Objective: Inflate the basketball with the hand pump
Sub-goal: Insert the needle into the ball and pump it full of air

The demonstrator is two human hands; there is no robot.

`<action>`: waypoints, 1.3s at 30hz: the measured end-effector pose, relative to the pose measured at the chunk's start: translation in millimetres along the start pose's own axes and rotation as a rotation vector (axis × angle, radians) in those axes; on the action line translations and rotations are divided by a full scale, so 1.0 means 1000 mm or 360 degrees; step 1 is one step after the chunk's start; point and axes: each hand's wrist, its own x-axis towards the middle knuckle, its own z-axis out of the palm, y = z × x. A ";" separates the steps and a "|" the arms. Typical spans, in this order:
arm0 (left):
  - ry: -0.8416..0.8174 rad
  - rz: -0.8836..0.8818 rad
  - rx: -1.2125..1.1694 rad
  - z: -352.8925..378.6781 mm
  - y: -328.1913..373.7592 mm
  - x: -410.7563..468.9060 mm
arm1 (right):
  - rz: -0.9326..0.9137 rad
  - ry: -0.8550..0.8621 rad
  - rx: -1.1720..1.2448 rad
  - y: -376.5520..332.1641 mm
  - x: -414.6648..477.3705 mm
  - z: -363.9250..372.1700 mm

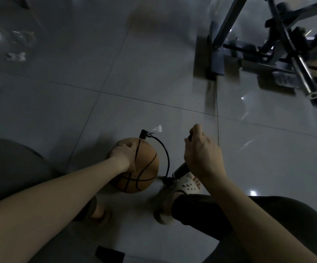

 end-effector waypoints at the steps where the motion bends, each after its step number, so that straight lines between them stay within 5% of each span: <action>1: 0.0017 -0.0008 0.0014 0.000 0.000 -0.002 | -0.0016 -0.0025 -0.0016 0.002 0.000 0.006; 21: 0.0144 0.0062 -0.0049 0.003 0.015 0.006 | 0.0082 -0.0337 -0.0002 0.037 -0.008 0.108; 27: 0.0146 0.0029 -0.0105 0.000 0.011 0.000 | 0.0150 -0.0386 -0.0002 0.019 -0.007 0.080; 39: 0.0107 0.0080 -0.0162 -0.003 0.004 0.001 | -0.0004 -0.0013 -0.0023 -0.014 0.005 -0.033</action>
